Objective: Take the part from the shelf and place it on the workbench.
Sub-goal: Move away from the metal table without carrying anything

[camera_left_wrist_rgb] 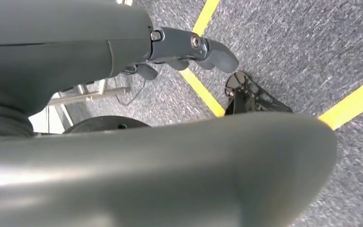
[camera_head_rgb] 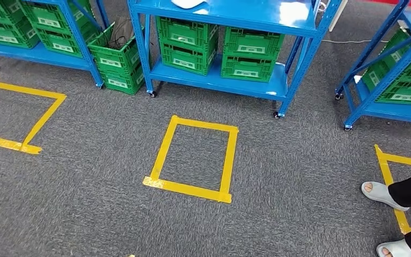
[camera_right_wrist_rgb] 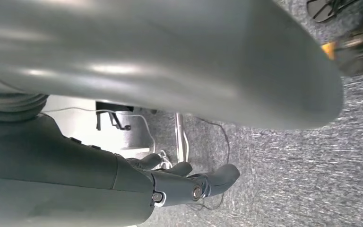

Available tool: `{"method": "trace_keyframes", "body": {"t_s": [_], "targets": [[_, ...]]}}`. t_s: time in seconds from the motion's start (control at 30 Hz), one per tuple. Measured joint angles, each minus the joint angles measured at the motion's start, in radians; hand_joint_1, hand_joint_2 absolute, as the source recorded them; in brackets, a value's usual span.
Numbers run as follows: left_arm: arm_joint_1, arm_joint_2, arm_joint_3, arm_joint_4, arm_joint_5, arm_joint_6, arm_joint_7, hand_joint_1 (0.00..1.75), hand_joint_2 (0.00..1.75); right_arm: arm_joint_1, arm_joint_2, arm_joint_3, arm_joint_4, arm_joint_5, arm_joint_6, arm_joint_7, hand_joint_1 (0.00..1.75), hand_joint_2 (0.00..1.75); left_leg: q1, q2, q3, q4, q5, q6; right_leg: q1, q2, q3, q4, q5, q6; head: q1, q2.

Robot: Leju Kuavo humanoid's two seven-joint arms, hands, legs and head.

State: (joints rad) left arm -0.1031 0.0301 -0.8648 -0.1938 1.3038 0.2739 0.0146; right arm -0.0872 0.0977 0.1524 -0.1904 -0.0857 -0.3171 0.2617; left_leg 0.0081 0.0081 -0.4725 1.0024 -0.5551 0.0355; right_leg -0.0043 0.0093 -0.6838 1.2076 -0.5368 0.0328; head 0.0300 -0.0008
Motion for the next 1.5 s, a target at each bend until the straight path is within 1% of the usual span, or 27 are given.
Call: {"method": "trace_keyframes", "body": {"t_s": [0.03, 0.07, 0.17, 0.27, 0.37, 0.43, 0.47, 0.5, 0.53, 0.6, 0.63, 0.67, 0.73, 0.77, 0.83, 0.9, 0.93, 0.97, 1.03, 1.07, 1.1, 1.17, 1.27, 1.33, 1.4, 1.43, 1.5], "targets": [[0.001, 0.0, 0.0, 0.0, 0.0, 0.0, 0.002, 0.0, 0.0, 0.003, 0.0, 0.001, 0.0, 0.001, 0.0, 0.0, 0.0, 0.0, 0.0, 0.0, 0.007, -0.001, -0.008, -0.001, 0.003, -0.002, 0.018, -0.063, 0.043, -0.009, 0.003, 0.0], [0.002, 0.0, 0.0, 0.0, 0.0, 0.0, 0.003, 0.0, 0.0, 0.005, -0.001, 0.001, 0.0, 0.001, 0.0, 0.0, 0.0, 0.0, -0.001, 0.0, 0.017, -0.003, -0.016, -0.004, 0.007, -0.006, 0.031, -0.108, 0.053, -0.018, 0.005, 0.0], [0.001, -0.002, -0.001, 0.0, -0.001, 0.0, 0.006, 0.0, 0.0, 0.004, -0.002, 0.003, 0.0, 0.004, 0.0, -0.003, 0.0, 0.0, 0.001, 0.006, 0.044, -0.003, -0.032, -0.023, 0.021, -0.011, 0.06, -0.157, 0.017, -0.037, 0.009, 0.0], [-0.004, -0.005, -0.002, 0.0, -0.002, 0.0, 0.007, 0.0, 0.0, 0.004, -0.002, 0.005, -0.001, 0.005, 0.0, -0.005, 0.0, 0.0, 0.004, 0.005, 0.055, 0.043, -0.052, -0.036, 0.015, -0.008, 0.122, -0.187, 0.037, -0.054, 0.004, 0.0], [-0.007, -0.006, -0.003, 0.0, 0.0, 0.0, 0.008, 0.0, 0.0, -0.002, -0.002, 0.01, -0.002, 0.006, 0.0, -0.005, 0.0, 0.0, 0.008, -0.002, -0.047, 0.196, -0.117, -0.044, 0.014, -0.005, 0.162, -0.191, 0.022, -0.063, -0.01, 0.0], [-0.005, -0.005, -0.003, 0.0, 0.001, 0.001, 0.009, 0.0, 0.0, -0.004, -0.001, 0.012, -0.002, 0.006, 0.001, -0.005, 0.0, 0.0, 0.009, -0.003, -0.12, 0.25, -0.144, -0.046, 0.013, 0.002, 0.18, -0.19, 0.005, -0.062, -0.017, 0.0], [-0.003, -0.005, -0.003, 0.0, 0.002, 0.002, 0.01, 0.0, 0.0, -0.003, -0.001, 0.012, -0.002, 0.006, 0.002, -0.005, 0.0, 0.0, 0.009, -0.003, -0.138, 0.233, -0.131, -0.046, 0.012, 0.006, 0.194, -0.19, -0.007, -0.059, -0.02, 0.0], [0.0, -0.003, -0.003, 0.0, 0.003, 0.002, 0.011, 0.0, 0.0, -0.001, -0.001, 0.014, -0.002, 0.006, 0.002, -0.005, 0.0, 0.0, 0.01, -0.003, -0.144, 0.19, -0.095, -0.045, 0.011, 0.01, 0.211, -0.19, -0.02, -0.055, -0.023, 0.0], [0.004, -0.002, -0.003, 0.001, 0.004, 0.003, 0.012, 0.0, 0.0, 0.002, -0.001, 0.015, -0.001, 0.006, 0.002, -0.004, 0.0, 0.0, 0.01, -0.003, -0.145, 0.143, -0.034, -0.044, 0.009, 0.012, 0.223, -0.19, -0.034, -0.05, -0.027, 0.0], [0.01, 0.0, -0.003, 0.002, 0.006, 0.003, 0.013, 0.0, 0.0, 0.005, 0.0, 0.018, 0.0, 0.006, 0.003, -0.005, 0.0, 0.0, 0.006, -0.003, -0.152, 0.089, 0.041, -0.041, 0.009, 0.015, 0.239, -0.186, -0.059, -0.036, -0.035, 0.0], [0.01, 0.0, -0.003, 0.002, 0.006, 0.003, 0.014, 0.0, 0.0, 0.004, 0.0, 0.019, 0.0, 0.006, 0.003, -0.005, 0.0, 0.0, 0.004, -0.003, -0.153, 0.084, 0.058, -0.036, 0.01, 0.015, 0.244, -0.184, -0.067, -0.029, -0.036, 0.0], [0.008, 0.0, -0.003, 0.002, 0.007, 0.003, 0.014, 0.0, 0.0, 0.002, 0.0, 0.019, 0.0, 0.006, 0.003, -0.005, 0.0, 0.0, 0.002, -0.003, -0.152, 0.083, 0.051, -0.03, 0.011, 0.016, 0.251, -0.18, -0.071, -0.023, -0.036, 0.0], [0.004, -0.001, -0.003, 0.002, 0.007, 0.003, 0.014, 0.0, 0.0, -0.002, -0.001, 0.021, 0.0, 0.006, 0.003, -0.004, 0.0, 0.0, 0.006, -0.004, -0.132, 0.07, 0.056, -0.017, 0.011, 0.011, 0.243, -0.153, -0.069, -0.013, -0.032, 0.0], [0.003, -0.001, -0.003, 0.002, 0.007, 0.004, 0.013, 0.0, 0.0, -0.004, -0.001, 0.021, 0.0, 0.007, 0.003, -0.004, 0.0, 0.0, 0.007, -0.004, -0.122, 0.063, 0.054, -0.013, 0.01, 0.008, 0.221, -0.116, -0.066, -0.008, -0.028, 0.0], [0.002, 0.0, -0.003, 0.002, 0.007, 0.004, 0.013, 0.0, 0.0, -0.006, -0.002, 0.022, 0.0, 0.007, 0.003, -0.005, 0.0, 0.0, 0.008, -0.005, -0.1, 0.047, 0.047, -0.007, 0.006, 0.001, 0.146, -0.005, -0.083, 0.002, -0.018, 0.0], [0.002, 0.0, -0.003, 0.002, 0.007, 0.004, 0.013, 0.0, 0.0, -0.005, -0.002, 0.023, 0.0, 0.007, 0.003, -0.005, 0.0, 0.0, 0.007, -0.007, -0.079, 0.038, 0.036, -0.004, 0.004, 0.0, 0.065, 0.084, -0.124, 0.006, -0.01, 0.0], [0.002, 0.0, -0.003, 0.002, 0.007, 0.004, 0.013, 0.0, 0.0, -0.004, -0.002, 0.023, 0.0, 0.007, 0.003, -0.005, 0.0, 0.0, 0.006, -0.008, -0.068, 0.036, 0.028, -0.003, 0.004, 0.0, 0.039, 0.094, -0.13, 0.005, -0.007, 0.0], [0.002, 0.0, -0.003, 0.002, 0.007, 0.004, 0.013, 0.0, 0.0, -0.003, -0.002, 0.023, 0.0, 0.007, 0.003, -0.005, 0.0, 0.0, 0.005, -0.009, -0.055, 0.035, 0.02, -0.003, 0.004, 0.0, 0.027, 0.073, -0.112, 0.002, -0.003, 0.0], [0.003, 0.0, -0.003, 0.002, 0.007, 0.005, 0.013, 0.0, 0.0, 0.0, -0.002, 0.023, 0.0, 0.007, 0.003, -0.005, 0.0, 0.0, 0.002, -0.01, -0.035, 0.033, 0.003, -0.004, 0.008, -0.001, 0.036, -0.037, -0.015, -0.012, 0.006, 0.0], [0.003, -0.001, -0.003, 0.002, 0.007, 0.005, 0.013, 0.0, 0.0, 0.001, -0.002, 0.024, 0.0, 0.007, 0.003, -0.005, 0.0, 0.0, 0.0, -0.011, -0.025, 0.031, -0.005, -0.005, 0.012, -0.002, 0.043, -0.081, 0.012, -0.02, 0.009, 0.0], [0.002, -0.001, -0.003, 0.001, 0.007, 0.005, 0.013, 0.0, 0.0, 0.0, -0.002, 0.024, 0.0, 0.007, 0.003, -0.005, 0.0, 0.0, -0.001, -0.01, -0.021, 0.028, -0.013, -0.01, 0.018, -0.003, 0.049, -0.116, 0.02, -0.029, 0.012, 0.0], [0.0, -0.003, -0.003, 0.001, 0.007, 0.005, 0.013, 0.0, 0.0, -0.002, -0.003, 0.024, -0.001, 0.007, 0.003, -0.006, 0.0, 0.0, -0.001, -0.008, 0.003, 0.025, -0.016, -0.021, 0.026, -0.004, 0.062, -0.141, -0.005, -0.041, 0.012, 0.0], [-0.004, -0.005, -0.003, 0.0, 0.007, 0.004, 0.014, 0.0, 0.0, 0.0, -0.004, 0.024, -0.002, 0.007, 0.003, -0.006, 0.0, 0.0, 0.0, -0.007, 0.019, 0.052, -0.029, -0.035, 0.021, -0.004, 0.112, -0.182, 0.037, -0.06, 0.007, 0.0], [-0.005, -0.006, -0.003, 0.0, 0.007, 0.004, 0.014, 0.0, 0.0, -0.001, -0.004, 0.025, -0.002, 0.007, 0.003, -0.006, 0.0, 0.0, 0.002, -0.007, -0.028, 0.138, -0.077, -0.041, 0.017, -0.007, 0.134, -0.189, 0.048, -0.067, -0.003, 0.0], [-0.005, -0.006, -0.003, 0.0, 0.006, 0.003, 0.014, 0.0, 0.0, -0.004, -0.003, 0.025, -0.002, 0.007, 0.003, -0.007, 0.0, 0.0, 0.004, -0.007, -0.106, 0.245, -0.123, -0.047, 0.017, -0.005, 0.141, -0.189, 0.043, -0.068, -0.011, 0.0], [-0.004, -0.006, -0.003, 0.0, 0.005, 0.003, 0.014, 0.0, 0.0, -0.004, -0.002, 0.025, -0.002, 0.007, 0.003, -0.007, 0.0, 0.0, 0.005, -0.007, -0.134, 0.268, -0.127, -0.048, 0.017, -0.003, 0.144, -0.189, 0.04, -0.066, -0.015, 0.0], [-0.001, -0.004, -0.003, 0.001, 0.004, 0.003, 0.013, 0.0, 0.0, -0.003, -0.002, 0.025, -0.002, 0.007, 0.003, -0.007, 0.0, 0.0, 0.006, -0.007, -0.143, 0.212, -0.072, -0.048, 0.016, 0.001, 0.156, -0.189, 0.029, -0.062, -0.021, 0.0]]}}
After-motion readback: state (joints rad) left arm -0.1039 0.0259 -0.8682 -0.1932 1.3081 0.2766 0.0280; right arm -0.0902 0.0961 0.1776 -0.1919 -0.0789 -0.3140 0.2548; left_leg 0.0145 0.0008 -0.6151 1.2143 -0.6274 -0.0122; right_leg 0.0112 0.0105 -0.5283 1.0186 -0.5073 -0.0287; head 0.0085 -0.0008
